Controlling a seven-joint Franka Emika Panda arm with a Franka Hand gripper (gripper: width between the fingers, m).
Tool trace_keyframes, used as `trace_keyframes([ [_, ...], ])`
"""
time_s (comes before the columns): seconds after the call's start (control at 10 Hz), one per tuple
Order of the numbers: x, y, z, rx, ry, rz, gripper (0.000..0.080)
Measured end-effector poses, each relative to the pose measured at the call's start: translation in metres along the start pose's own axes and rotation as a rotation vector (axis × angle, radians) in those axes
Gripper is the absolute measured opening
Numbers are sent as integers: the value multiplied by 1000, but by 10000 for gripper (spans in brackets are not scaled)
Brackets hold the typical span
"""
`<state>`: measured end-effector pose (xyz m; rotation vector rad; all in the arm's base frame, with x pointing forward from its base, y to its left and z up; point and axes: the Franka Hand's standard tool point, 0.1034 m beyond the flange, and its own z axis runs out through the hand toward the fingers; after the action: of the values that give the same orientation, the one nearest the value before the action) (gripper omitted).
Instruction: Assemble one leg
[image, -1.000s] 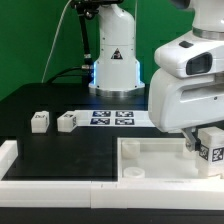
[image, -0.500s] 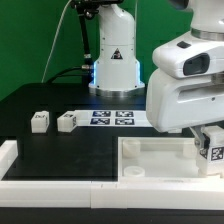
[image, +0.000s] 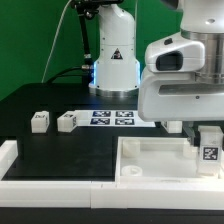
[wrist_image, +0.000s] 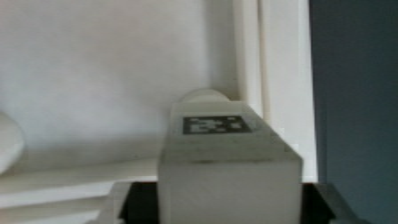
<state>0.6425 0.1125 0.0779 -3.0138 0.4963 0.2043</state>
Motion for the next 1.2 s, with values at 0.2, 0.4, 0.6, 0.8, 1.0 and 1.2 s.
trace_keyframes([
  [0.2,1,0,3,5,7,189,295],
  [0.4,2,-4,4,19,28,411,295],
  [0.6,3,-4,5,32,44,670,296],
  [0.8,3,-2,4,56,24,893,296],
  [1.0,3,-4,5,56,23,887,322],
  [1.2,2,-5,5,55,24,829,503],
])
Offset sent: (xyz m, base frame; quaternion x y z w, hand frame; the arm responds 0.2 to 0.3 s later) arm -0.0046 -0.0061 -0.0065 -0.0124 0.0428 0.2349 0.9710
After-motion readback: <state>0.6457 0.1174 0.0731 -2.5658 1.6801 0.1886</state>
